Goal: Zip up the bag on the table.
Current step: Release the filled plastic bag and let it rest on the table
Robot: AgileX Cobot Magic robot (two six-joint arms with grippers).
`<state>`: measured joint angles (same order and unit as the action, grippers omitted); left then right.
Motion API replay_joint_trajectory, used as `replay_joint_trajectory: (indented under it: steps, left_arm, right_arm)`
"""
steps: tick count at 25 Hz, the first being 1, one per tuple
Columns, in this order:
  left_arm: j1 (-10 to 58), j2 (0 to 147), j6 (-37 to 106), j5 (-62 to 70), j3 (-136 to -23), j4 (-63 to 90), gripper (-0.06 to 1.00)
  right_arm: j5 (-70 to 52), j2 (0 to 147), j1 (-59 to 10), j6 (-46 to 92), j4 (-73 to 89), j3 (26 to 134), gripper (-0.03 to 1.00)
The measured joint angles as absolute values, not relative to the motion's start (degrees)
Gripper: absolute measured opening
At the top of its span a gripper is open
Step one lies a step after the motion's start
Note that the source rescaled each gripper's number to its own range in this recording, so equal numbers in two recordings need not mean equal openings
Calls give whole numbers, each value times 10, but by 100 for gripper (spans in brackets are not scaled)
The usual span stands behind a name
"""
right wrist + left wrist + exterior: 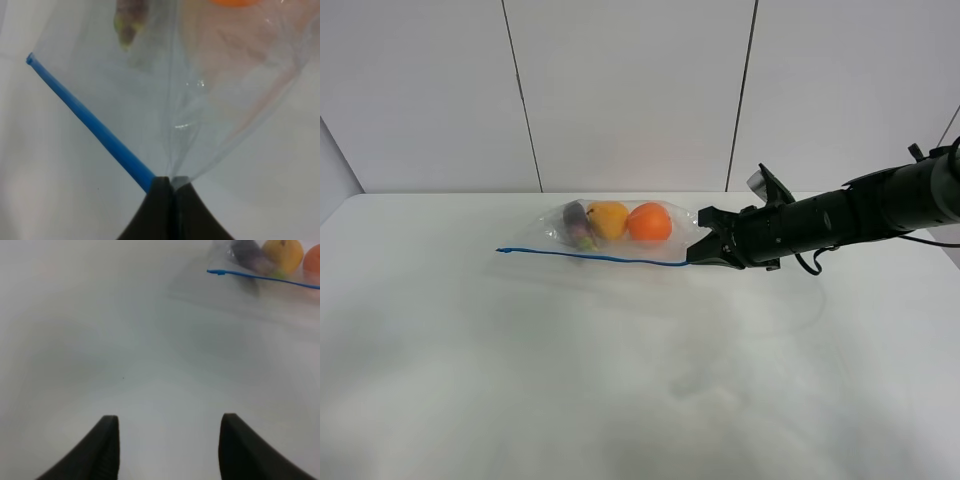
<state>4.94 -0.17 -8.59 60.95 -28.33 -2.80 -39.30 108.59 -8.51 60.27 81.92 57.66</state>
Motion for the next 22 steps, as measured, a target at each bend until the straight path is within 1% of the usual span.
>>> replay_joint_trajectory:
  steps: [22]
  left_arm:
    - [49,-2,-94,609,-283,-29,60]
  right_arm:
    - [-394,1086,-85,603,796,577,0]
